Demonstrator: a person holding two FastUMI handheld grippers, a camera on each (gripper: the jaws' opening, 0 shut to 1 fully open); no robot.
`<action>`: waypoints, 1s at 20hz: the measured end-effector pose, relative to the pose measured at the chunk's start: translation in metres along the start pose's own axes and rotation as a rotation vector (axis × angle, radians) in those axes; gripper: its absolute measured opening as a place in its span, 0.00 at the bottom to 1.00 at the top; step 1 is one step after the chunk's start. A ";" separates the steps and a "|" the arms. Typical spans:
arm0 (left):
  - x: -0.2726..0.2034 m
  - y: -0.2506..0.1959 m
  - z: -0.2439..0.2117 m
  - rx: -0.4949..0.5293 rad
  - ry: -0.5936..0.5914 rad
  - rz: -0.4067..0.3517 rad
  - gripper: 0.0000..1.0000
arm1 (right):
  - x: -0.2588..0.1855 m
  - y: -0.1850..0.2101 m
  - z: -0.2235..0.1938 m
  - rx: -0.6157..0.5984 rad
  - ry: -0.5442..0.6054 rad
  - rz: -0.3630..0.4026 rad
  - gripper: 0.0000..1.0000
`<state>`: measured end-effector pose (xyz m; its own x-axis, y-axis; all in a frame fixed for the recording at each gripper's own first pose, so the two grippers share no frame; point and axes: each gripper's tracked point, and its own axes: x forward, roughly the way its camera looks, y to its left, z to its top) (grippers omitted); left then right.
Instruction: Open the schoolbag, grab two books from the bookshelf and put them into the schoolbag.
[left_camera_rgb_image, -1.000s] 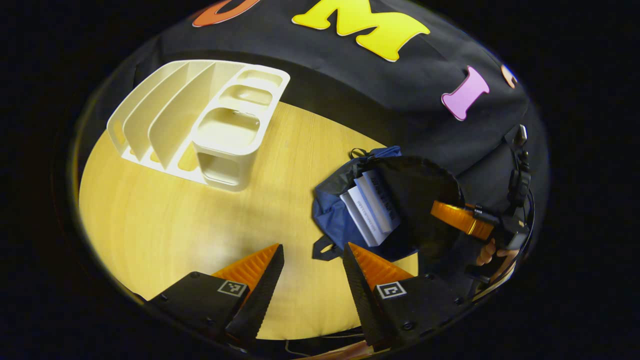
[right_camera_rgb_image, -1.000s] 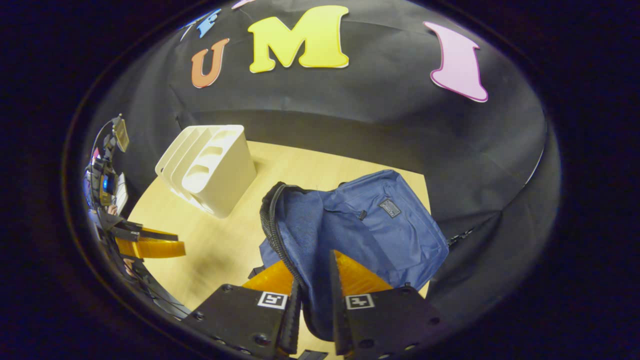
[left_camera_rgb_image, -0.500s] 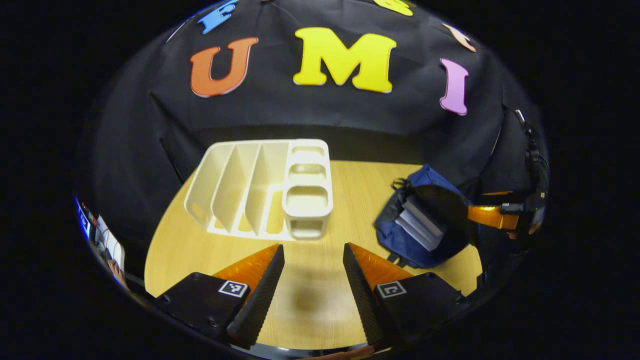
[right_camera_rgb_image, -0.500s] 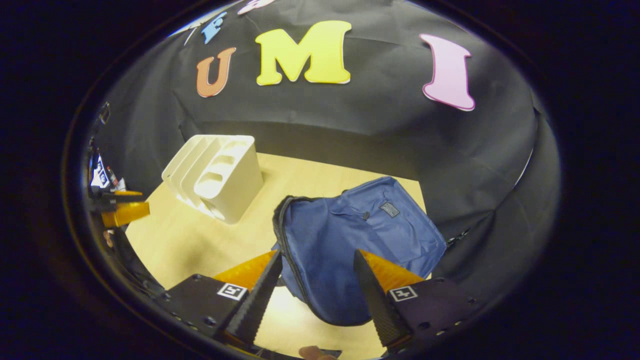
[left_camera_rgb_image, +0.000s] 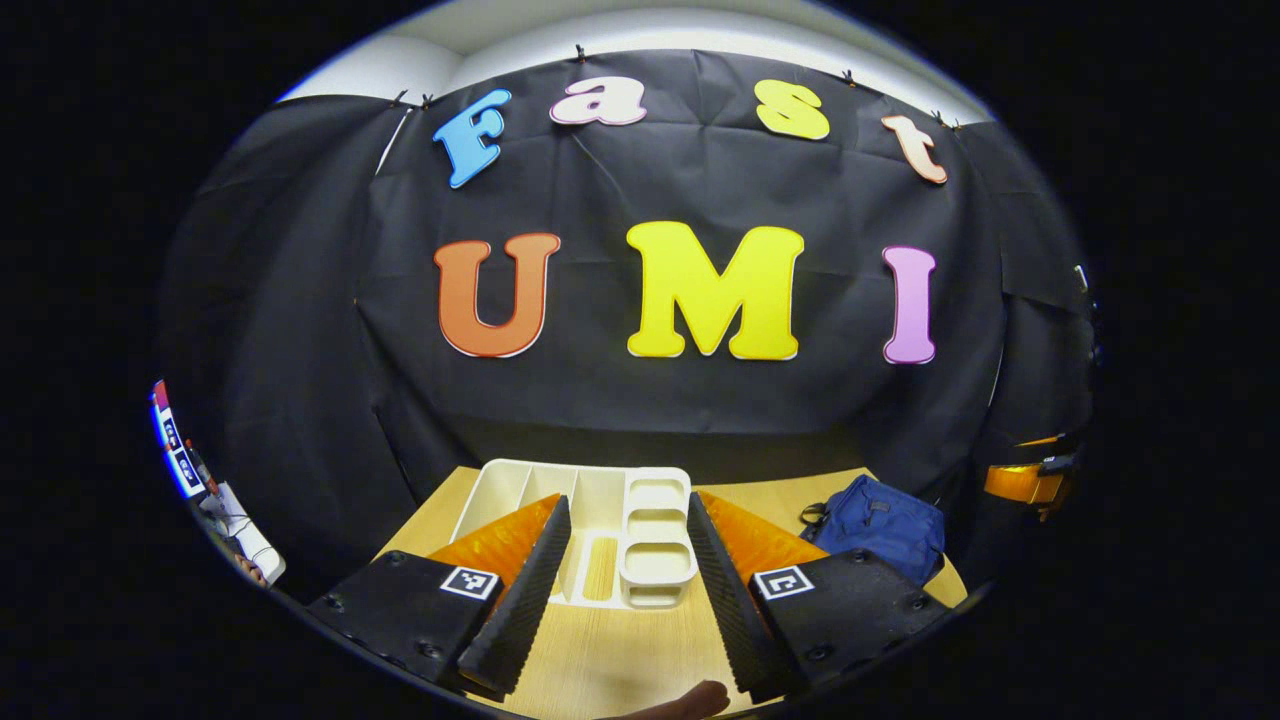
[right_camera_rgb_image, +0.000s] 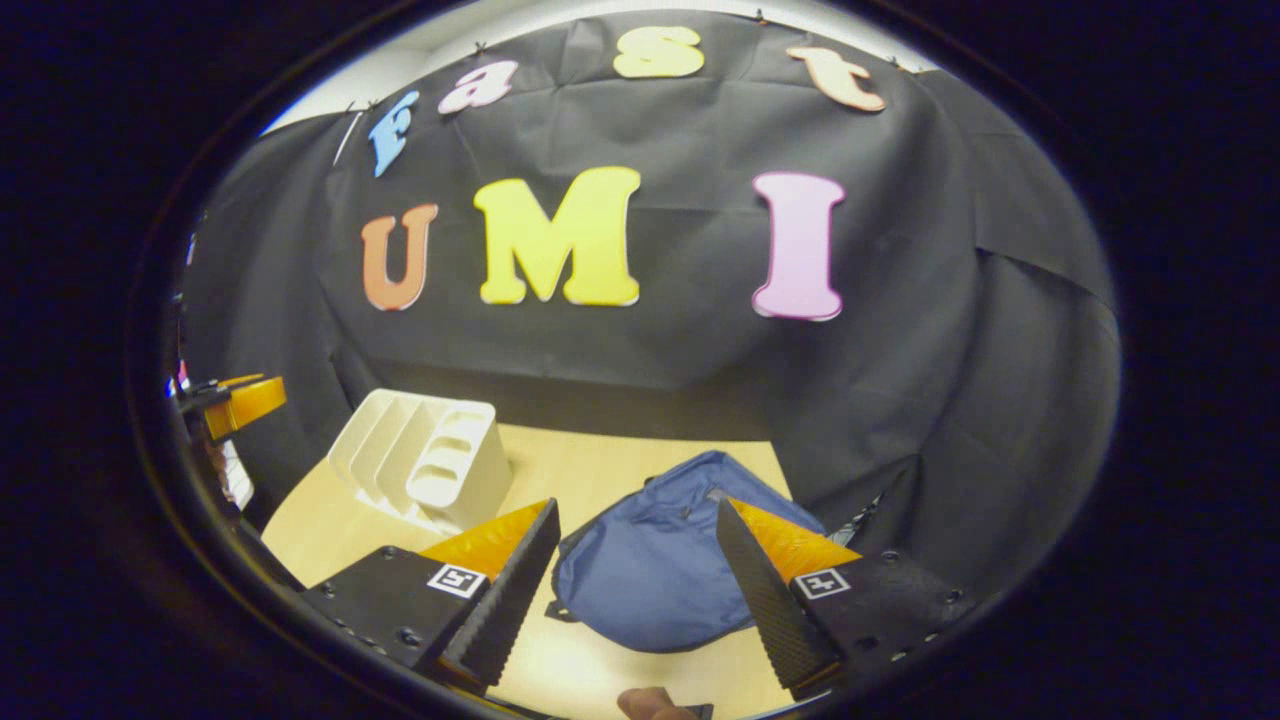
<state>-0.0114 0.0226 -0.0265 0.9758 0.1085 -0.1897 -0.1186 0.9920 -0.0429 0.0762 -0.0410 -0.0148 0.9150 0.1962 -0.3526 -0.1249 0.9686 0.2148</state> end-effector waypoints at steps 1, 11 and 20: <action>-0.005 0.000 0.006 -0.011 -0.016 -0.004 0.77 | -0.009 -0.004 0.011 0.007 -0.036 -0.023 0.96; -0.025 -0.005 0.038 0.024 -0.115 -0.014 0.96 | -0.052 0.040 0.048 -0.025 -0.189 -0.005 0.96; -0.035 -0.009 0.046 0.048 -0.169 -0.029 0.98 | -0.048 0.075 0.065 -0.069 -0.209 0.056 0.96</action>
<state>-0.0362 0.0128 0.0258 0.9961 0.0854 -0.0210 -0.0854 0.9963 0.0018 0.0477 0.0118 0.0778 0.9645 0.2214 -0.1440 -0.1975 0.9666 0.1635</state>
